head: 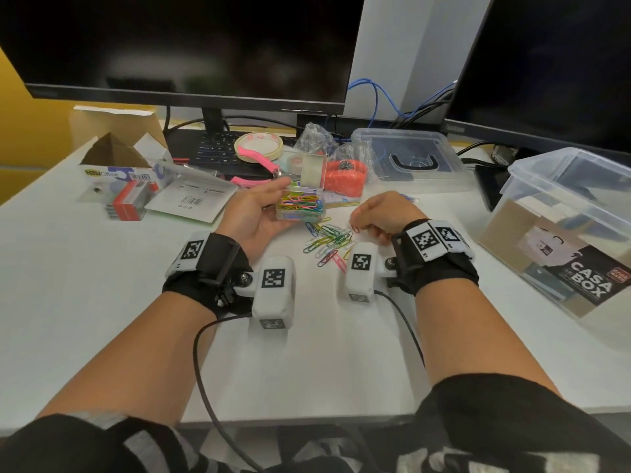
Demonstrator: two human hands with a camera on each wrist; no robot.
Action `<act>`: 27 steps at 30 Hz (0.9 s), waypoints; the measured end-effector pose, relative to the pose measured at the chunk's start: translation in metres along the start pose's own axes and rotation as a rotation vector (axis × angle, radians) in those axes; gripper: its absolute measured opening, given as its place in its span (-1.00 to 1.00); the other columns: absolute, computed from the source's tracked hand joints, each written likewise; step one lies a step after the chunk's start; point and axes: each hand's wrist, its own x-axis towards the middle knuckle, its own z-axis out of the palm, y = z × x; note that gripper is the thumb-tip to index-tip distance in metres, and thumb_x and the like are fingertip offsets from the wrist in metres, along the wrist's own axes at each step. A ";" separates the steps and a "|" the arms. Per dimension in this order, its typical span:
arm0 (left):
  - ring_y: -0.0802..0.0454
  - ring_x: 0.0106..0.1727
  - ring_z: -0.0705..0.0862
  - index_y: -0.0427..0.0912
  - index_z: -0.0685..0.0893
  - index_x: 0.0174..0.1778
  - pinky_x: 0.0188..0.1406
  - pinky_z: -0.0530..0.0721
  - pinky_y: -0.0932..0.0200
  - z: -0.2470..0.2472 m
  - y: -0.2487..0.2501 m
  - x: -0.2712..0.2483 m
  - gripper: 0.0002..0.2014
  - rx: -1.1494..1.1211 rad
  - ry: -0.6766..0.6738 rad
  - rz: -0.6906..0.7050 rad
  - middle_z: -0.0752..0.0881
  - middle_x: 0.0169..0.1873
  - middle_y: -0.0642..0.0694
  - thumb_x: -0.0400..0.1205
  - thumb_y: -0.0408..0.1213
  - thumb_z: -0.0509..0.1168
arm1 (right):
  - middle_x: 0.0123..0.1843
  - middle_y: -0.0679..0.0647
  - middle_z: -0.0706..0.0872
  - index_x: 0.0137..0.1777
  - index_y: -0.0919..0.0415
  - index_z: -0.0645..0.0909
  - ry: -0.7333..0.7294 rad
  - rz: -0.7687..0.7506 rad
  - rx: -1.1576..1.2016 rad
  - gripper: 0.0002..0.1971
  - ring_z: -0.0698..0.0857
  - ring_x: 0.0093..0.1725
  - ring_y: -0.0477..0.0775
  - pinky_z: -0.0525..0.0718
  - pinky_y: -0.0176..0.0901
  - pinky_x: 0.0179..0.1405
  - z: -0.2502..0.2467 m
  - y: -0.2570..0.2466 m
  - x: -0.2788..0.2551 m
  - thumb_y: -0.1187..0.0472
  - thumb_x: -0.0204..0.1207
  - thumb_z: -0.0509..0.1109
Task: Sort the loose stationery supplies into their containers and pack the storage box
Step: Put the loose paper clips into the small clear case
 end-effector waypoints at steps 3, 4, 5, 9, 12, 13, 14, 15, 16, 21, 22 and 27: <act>-0.18 0.06 0.70 -0.39 0.52 0.36 -0.11 0.79 -0.01 0.001 -0.002 0.002 -0.65 0.009 -0.004 -0.004 0.68 0.10 -0.28 0.69 -0.56 0.01 | -0.46 0.04 0.57 -0.30 0.23 0.64 0.005 -0.004 -0.099 -0.86 0.48 -0.52 -0.07 0.41 -0.30 -0.57 0.002 0.000 0.004 0.30 0.38 0.55; -0.19 0.08 0.69 -0.39 0.53 0.36 -0.10 0.79 0.00 0.001 -0.002 0.003 -0.65 0.020 -0.006 -0.004 0.69 0.10 -0.27 0.69 -0.57 0.01 | -0.46 0.05 0.58 -0.29 0.24 0.65 -0.001 -0.015 -0.126 -0.87 0.49 -0.55 -0.09 0.40 -0.29 -0.54 0.003 0.000 0.006 0.28 0.38 0.56; -0.21 0.11 0.69 -0.39 0.53 0.35 -0.07 0.78 -0.01 0.001 -0.002 0.003 -0.65 0.031 -0.009 -0.004 0.69 0.10 -0.27 0.69 -0.57 0.01 | -0.46 0.05 0.58 -0.27 0.25 0.66 -0.008 -0.025 -0.148 -0.88 0.50 -0.62 -0.14 0.40 -0.29 -0.52 0.004 0.000 0.006 0.27 0.39 0.55; -0.23 0.14 0.68 -0.40 0.54 0.33 0.01 0.75 -0.06 0.000 -0.004 0.005 -0.65 0.059 -0.018 -0.008 0.70 0.09 -0.27 0.69 -0.58 0.00 | -0.43 0.02 0.59 -0.15 0.28 0.70 -0.054 -0.079 -0.227 -0.90 0.50 -0.70 -0.22 0.38 -0.32 -0.53 0.005 0.000 0.007 0.23 0.46 0.50; -0.20 0.10 0.70 -0.39 0.56 0.31 0.01 0.76 -0.06 -0.001 -0.005 0.006 -0.66 0.065 -0.018 -0.009 0.72 0.07 -0.26 0.69 -0.58 0.00 | -0.43 -0.02 0.58 -0.26 0.22 0.66 -0.072 -0.127 -0.225 -0.89 0.50 -0.63 -0.23 0.37 -0.49 -0.69 0.004 0.003 0.007 0.25 0.48 0.48; -0.20 0.10 0.71 -0.38 0.56 0.31 0.01 0.76 -0.06 -0.002 -0.005 0.006 -0.66 0.067 -0.021 -0.009 0.72 0.08 -0.26 0.69 -0.57 0.00 | -0.44 -0.04 0.57 -0.31 0.19 0.62 -0.074 -0.141 -0.199 -0.84 0.49 -0.66 -0.26 0.33 -0.54 -0.74 0.003 0.005 0.007 0.26 0.48 0.47; -0.19 0.11 0.71 -0.38 0.56 0.31 0.00 0.76 -0.05 -0.002 -0.005 0.007 -0.66 0.068 -0.025 -0.011 0.71 0.10 -0.26 0.69 -0.57 0.00 | -0.45 -0.05 0.56 -0.34 0.17 0.60 -0.067 -0.152 -0.147 -0.81 0.48 -0.70 -0.30 0.30 -0.57 -0.76 0.003 0.007 0.008 0.28 0.49 0.46; -0.19 0.11 0.71 -0.37 0.56 0.31 -0.01 0.77 -0.04 -0.002 -0.005 0.007 -0.65 0.069 -0.029 -0.013 0.71 0.11 -0.27 0.69 -0.57 0.00 | -0.45 -0.06 0.55 -0.35 0.16 0.58 -0.048 -0.170 -0.072 -0.80 0.46 -0.72 -0.34 0.30 -0.57 -0.76 0.003 0.009 0.008 0.29 0.50 0.45; -0.19 0.12 0.71 -0.38 0.56 0.32 -0.03 0.78 -0.03 -0.002 -0.006 0.007 -0.65 0.070 -0.034 -0.014 0.71 0.12 -0.27 0.69 -0.57 0.00 | -0.44 -0.06 0.54 -0.33 0.16 0.57 -0.012 -0.201 0.018 -0.80 0.46 -0.72 -0.36 0.31 -0.57 -0.74 0.004 0.009 0.008 0.30 0.52 0.43; -0.19 0.10 0.71 -0.37 0.57 0.29 -0.05 0.78 -0.02 0.001 -0.006 0.005 -0.66 0.089 -0.095 -0.032 0.68 0.19 -0.32 0.68 -0.58 0.00 | -0.41 -0.13 0.54 -0.29 0.08 0.60 0.187 -0.443 0.377 -0.83 0.47 -0.53 -0.33 0.42 -0.55 -0.54 0.013 -0.005 0.007 0.31 0.47 0.47; -0.19 0.10 0.71 -0.37 0.58 0.27 -0.03 0.78 -0.03 0.002 -0.007 0.005 -0.67 0.096 -0.108 -0.038 0.67 0.20 -0.33 0.68 -0.58 0.01 | -0.40 -0.13 0.57 -0.27 0.10 0.64 0.183 -0.494 0.369 -0.86 0.50 -0.49 -0.34 0.46 -0.53 -0.46 0.017 -0.009 0.006 0.32 0.46 0.48; -0.22 0.12 0.71 -0.37 0.58 0.27 -0.03 0.77 -0.03 0.001 -0.006 0.003 -0.67 0.083 -0.128 -0.059 0.68 0.19 -0.33 0.67 -0.58 0.02 | -0.27 -0.13 0.71 -0.13 0.16 0.76 0.185 -0.565 0.283 -0.95 0.65 -0.23 -0.18 0.62 -0.30 -0.06 0.026 -0.013 0.007 0.28 0.45 0.49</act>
